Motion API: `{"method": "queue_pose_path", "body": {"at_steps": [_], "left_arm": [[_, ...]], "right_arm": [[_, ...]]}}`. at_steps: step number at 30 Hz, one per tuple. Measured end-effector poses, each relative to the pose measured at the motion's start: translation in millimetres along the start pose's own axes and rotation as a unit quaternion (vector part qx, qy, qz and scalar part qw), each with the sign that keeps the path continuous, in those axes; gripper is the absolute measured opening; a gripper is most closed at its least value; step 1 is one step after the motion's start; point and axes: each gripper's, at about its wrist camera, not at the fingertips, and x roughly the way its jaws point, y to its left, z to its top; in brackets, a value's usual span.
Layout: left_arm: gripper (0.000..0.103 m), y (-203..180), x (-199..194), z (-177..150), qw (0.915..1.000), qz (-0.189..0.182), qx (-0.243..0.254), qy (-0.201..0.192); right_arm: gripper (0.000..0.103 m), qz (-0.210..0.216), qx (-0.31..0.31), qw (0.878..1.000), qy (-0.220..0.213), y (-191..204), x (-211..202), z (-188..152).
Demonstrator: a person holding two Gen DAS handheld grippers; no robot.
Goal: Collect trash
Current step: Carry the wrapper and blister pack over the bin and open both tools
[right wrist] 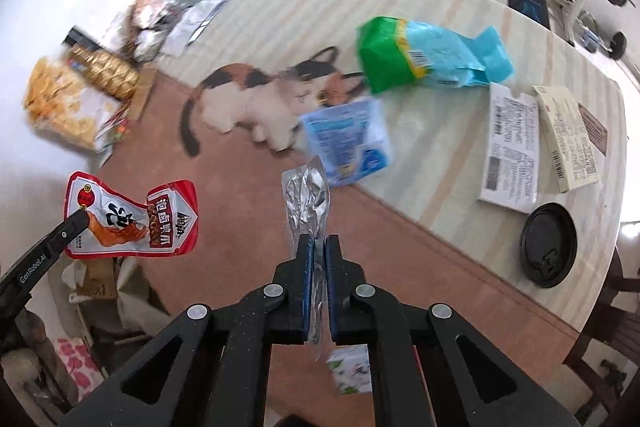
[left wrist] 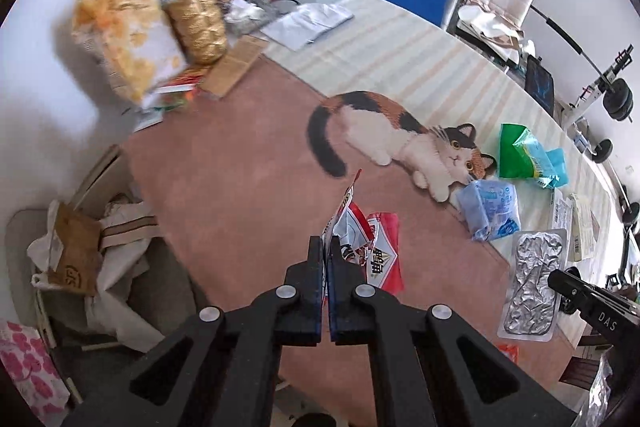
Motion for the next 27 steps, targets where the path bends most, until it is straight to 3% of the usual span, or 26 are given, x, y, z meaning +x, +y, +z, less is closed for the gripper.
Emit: {"method": "queue_pose_path", "body": {"at_steps": [10,17,22,27], "left_arm": [[0.0,92.6,-45.2,-76.2,0.9983,0.001,-0.058,-0.012],[0.0,161.3,-47.1,-154.8,0.995,0.014,-0.098,0.013],[0.0,211.6,-7.6,-214.2,0.9885,0.01,-0.138,0.062],[0.0,249.0,77.6,-267.9,0.9748,0.0,-0.18,0.132]], "right_arm": [[0.007,0.026,-0.071,0.997,0.011,97.8,-4.3,-71.5],[0.007,0.043,-0.129,0.99,0.042,174.4,18.2,-150.9],[0.007,0.039,-0.158,0.983,0.085,211.2,76.2,-220.4],[0.006,0.015,-0.175,0.976,0.13,225.8,168.9,-276.6]]}}
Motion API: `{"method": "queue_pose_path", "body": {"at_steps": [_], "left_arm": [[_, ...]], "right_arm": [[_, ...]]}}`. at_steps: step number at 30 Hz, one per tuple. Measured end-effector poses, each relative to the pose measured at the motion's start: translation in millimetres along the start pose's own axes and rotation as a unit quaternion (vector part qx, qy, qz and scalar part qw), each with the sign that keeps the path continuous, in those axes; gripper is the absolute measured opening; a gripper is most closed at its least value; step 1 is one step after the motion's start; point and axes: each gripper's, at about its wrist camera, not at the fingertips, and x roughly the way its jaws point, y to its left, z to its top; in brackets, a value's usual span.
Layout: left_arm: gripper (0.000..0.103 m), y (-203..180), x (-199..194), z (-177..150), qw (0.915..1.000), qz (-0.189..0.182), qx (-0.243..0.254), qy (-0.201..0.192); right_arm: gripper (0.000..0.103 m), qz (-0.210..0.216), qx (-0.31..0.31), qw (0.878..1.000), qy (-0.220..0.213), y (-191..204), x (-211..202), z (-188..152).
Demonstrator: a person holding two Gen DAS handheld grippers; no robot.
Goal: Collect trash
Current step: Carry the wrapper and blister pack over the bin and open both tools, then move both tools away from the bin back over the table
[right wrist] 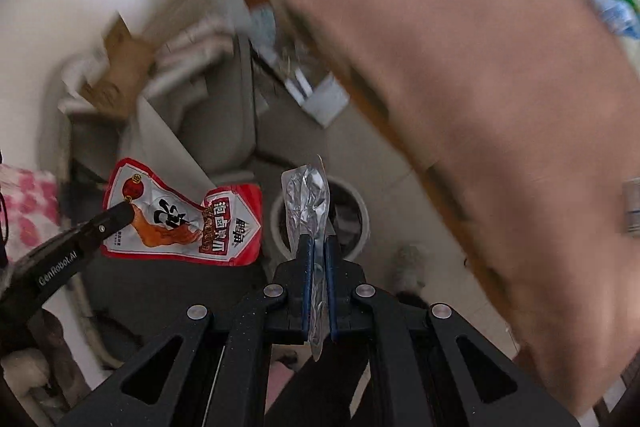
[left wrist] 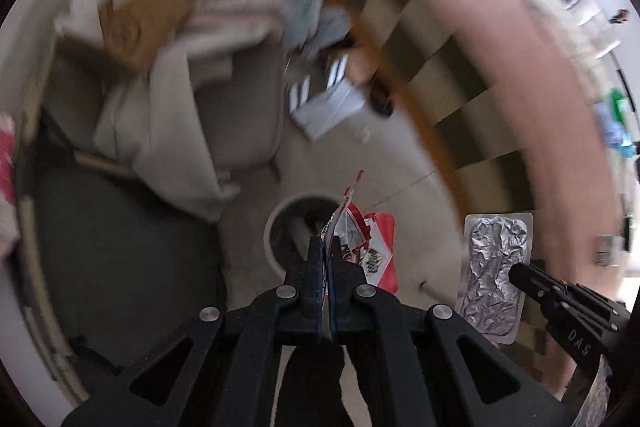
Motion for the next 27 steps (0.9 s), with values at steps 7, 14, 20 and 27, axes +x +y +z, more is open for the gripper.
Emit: {"method": "queue_pose_path", "body": {"at_steps": [7,14,20,27], "left_arm": [[0.0,45.3,152.1,-10.7,0.9971,0.005,-0.043,0.063],[0.0,71.0,274.8,-18.9,0.9919,0.008,-0.068,0.107],[0.005,77.3,315.0,-26.1,0.9899,0.013,-0.068,0.124],[0.067,88.9,307.5,-32.6,0.9903,0.036,-0.079,0.108]], "right_arm": [[0.007,-0.013,0.004,0.998,0.062,-14.4,166.0,-4.1],[0.007,-0.028,-0.01,0.996,0.083,-34.2,301.6,0.1],[0.007,-0.023,-0.034,0.994,0.101,-33.3,354.7,-0.7],[0.087,-0.046,-0.058,0.991,0.109,-30.9,361.4,-6.3]]}}
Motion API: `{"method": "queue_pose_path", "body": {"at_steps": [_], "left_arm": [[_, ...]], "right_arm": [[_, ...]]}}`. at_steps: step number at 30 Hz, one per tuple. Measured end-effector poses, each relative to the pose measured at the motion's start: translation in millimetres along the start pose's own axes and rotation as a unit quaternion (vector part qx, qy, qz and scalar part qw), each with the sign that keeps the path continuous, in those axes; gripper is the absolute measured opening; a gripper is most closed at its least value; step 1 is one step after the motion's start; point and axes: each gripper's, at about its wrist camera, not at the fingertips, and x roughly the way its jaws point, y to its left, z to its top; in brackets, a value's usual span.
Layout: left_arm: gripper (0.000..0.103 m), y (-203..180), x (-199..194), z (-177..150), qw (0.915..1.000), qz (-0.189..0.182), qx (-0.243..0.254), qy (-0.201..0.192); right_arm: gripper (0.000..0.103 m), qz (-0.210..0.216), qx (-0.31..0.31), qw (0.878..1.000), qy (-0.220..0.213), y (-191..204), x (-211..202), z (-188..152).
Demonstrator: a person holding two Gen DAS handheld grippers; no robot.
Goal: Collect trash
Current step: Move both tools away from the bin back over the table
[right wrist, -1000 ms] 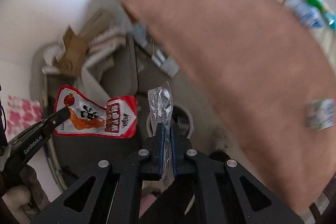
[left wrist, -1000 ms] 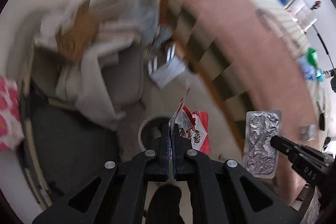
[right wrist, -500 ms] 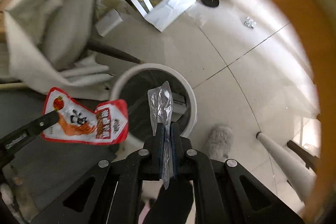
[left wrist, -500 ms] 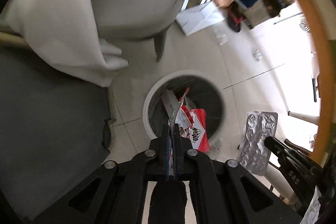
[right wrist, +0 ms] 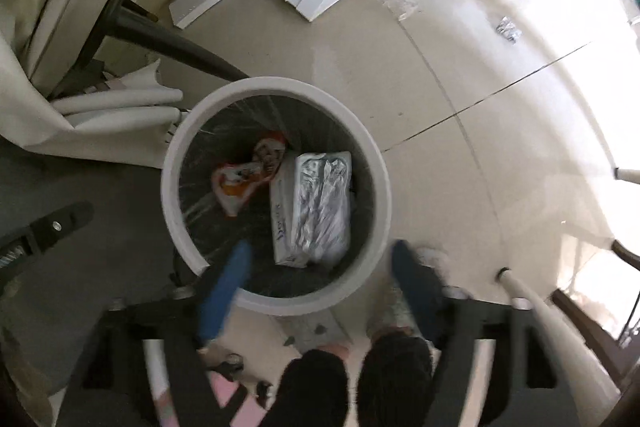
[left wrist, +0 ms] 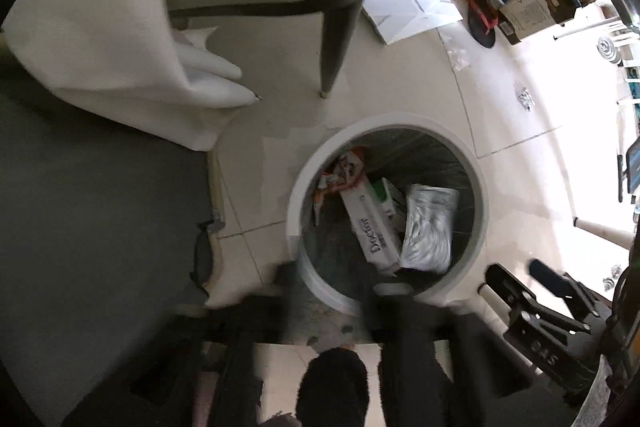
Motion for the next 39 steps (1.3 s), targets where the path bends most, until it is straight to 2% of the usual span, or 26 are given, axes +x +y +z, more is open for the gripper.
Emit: {"method": "queue_pose_path", "body": {"at_steps": [1,4,11,15,22,34,37,39], "left_arm": [[0.103,2.1,-2.3,-1.7,1.0,0.004,0.0,-0.001],[0.103,8.1,-15.2,-10.4,0.9996,0.026,0.001,-0.013],[0.103,16.0,-49.6,-36.5,0.9982,0.056,0.004,-0.02],[0.103,15.5,-85.2,-53.1,0.9972,0.067,0.004,-0.034],[0.103,15.0,-166.6,-81.6,0.9954,0.072,-0.001,-0.062],[0.103,3.2,-309.6,-129.8,0.9892,0.08,0.022,-0.121],[0.103,-7.9,-344.7,-137.3,0.9838,0.099,0.036,-0.146],[0.103,-21.6,-368.4,-136.3,0.9785,0.111,0.05,-0.166]], "right_arm": [[0.093,-0.007,-0.001,1.0,-0.001,0.1,-3.3,-2.5],[0.098,-0.029,-0.001,1.0,-0.007,-3.0,-16.9,-8.2],[0.099,-0.049,-0.01,0.999,-0.018,1.9,-66.2,-20.9],[0.099,-0.049,-0.011,0.998,-0.025,9.1,-99.6,-28.6],[0.099,-0.048,-0.018,0.998,-0.041,24.9,-183.4,-51.4],[0.099,0.007,-0.02,0.996,-0.089,53.6,-354.1,-100.7],[0.099,0.022,-0.005,0.994,-0.103,50.9,-388.1,-105.6],[0.099,0.036,0.024,0.992,-0.12,34.9,-416.7,-106.4]]}}
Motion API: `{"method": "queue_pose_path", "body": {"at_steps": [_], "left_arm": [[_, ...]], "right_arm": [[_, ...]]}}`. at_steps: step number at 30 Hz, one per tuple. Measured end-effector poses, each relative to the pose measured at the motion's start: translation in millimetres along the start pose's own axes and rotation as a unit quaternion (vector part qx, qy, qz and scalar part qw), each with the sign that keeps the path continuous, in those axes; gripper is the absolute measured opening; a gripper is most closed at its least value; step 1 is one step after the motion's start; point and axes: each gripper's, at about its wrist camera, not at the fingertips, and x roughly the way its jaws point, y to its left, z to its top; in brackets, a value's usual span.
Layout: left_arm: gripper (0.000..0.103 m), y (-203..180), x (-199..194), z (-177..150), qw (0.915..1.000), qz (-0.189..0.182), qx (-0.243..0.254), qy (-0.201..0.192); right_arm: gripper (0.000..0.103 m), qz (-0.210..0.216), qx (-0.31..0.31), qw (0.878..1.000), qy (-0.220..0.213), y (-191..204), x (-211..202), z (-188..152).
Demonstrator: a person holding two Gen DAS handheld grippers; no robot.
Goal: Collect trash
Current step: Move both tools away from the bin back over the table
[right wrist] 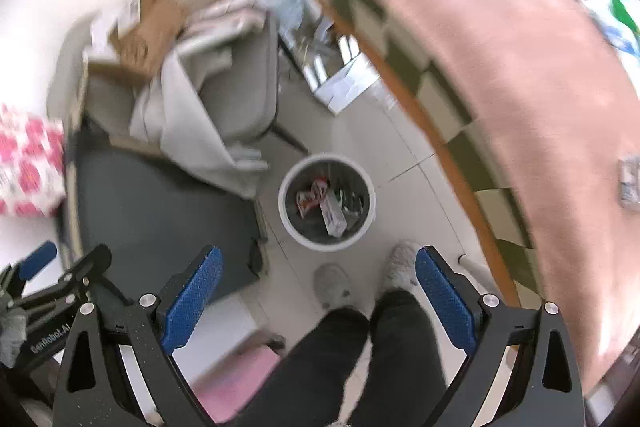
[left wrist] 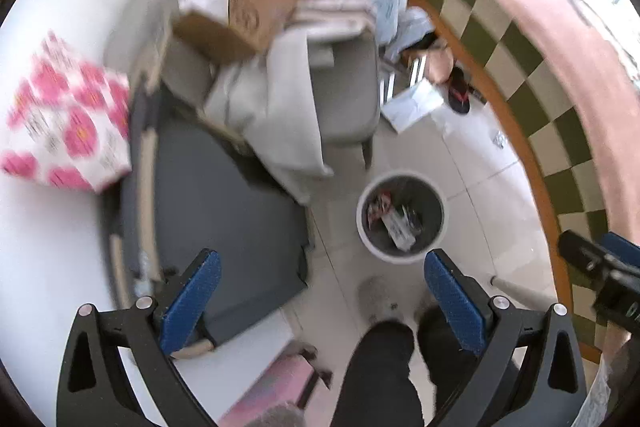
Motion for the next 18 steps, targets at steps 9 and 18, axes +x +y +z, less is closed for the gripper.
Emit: {"method": "queue_pose_path", "body": {"at_steps": [9,18], "left_arm": [[0.103,-117.2,-86.8,62.5,0.9844,-0.01,0.131,-0.118],[0.103,-374.4,-111.1,36.9,0.8676,-0.045,0.467,-0.164]], "right_arm": [[0.099,-0.018,0.178,0.982,-0.059,-161.9,-102.5,23.2],[0.099,-0.082,0.362,0.928,-0.015,-381.1,-120.6,-32.5]]}}
